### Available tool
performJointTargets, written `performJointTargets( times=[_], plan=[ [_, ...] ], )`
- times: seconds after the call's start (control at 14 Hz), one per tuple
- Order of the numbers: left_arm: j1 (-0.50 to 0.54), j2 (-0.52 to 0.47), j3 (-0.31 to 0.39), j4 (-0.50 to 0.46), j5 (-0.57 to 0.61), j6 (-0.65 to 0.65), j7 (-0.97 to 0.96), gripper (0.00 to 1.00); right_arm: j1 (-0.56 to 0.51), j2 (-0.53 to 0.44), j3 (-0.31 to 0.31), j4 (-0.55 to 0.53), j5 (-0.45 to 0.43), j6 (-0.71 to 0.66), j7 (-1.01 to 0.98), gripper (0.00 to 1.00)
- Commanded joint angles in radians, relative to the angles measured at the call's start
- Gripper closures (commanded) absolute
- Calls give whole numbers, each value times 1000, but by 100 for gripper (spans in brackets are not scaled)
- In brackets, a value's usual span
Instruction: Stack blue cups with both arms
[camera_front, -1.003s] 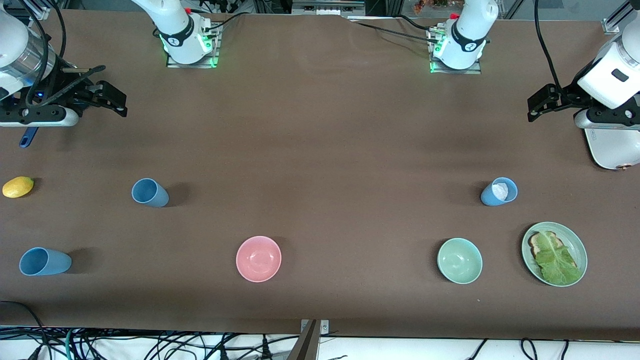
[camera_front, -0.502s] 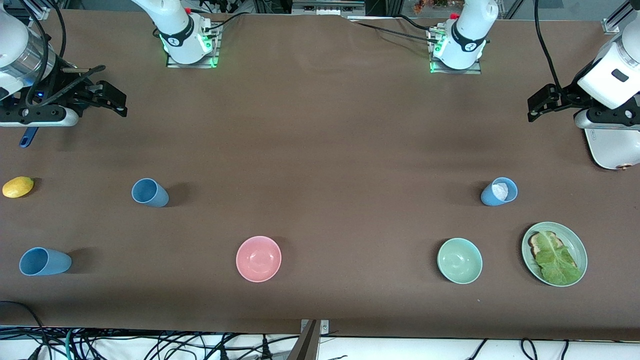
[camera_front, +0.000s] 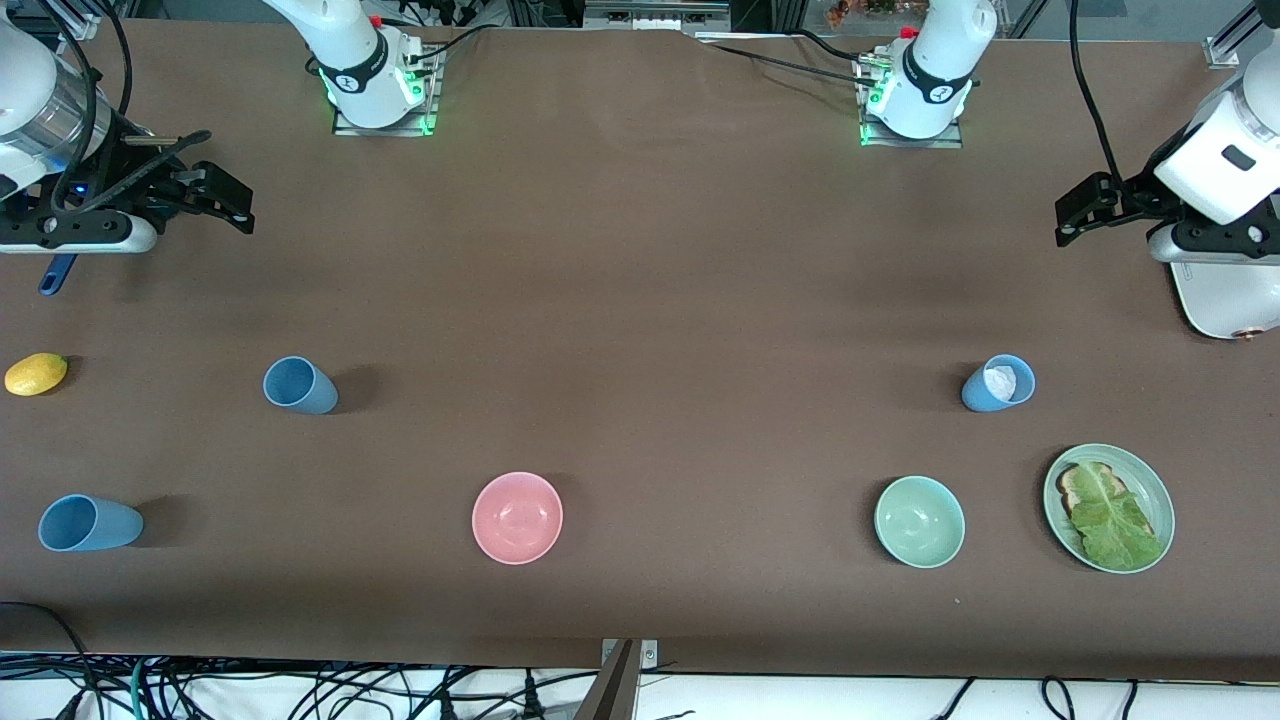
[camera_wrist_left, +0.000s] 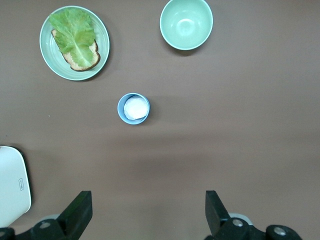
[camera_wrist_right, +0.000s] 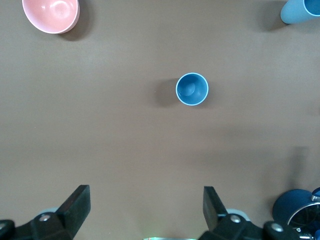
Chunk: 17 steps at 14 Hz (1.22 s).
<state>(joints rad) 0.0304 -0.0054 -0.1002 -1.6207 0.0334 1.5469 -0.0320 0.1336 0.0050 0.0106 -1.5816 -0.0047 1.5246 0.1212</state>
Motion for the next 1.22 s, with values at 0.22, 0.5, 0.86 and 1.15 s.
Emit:
performJointTargets(
  times=[0.22,0.5,0.86,1.15],
  plan=[
    [32,140,11,68,91,-5,24,0,1,10,-3,31,14,-23,8,0],
    [75,243,11,68,97,88,24,0,1,12,-1,29,14,-23,9,0],
    [137,424,11,64,99,231,26,0,1,12,-3,28,14,-23,8,0],
    [175,518,11,45,120,312,27,0,1,12,-3,26,14,-23,6,0]
  ],
)
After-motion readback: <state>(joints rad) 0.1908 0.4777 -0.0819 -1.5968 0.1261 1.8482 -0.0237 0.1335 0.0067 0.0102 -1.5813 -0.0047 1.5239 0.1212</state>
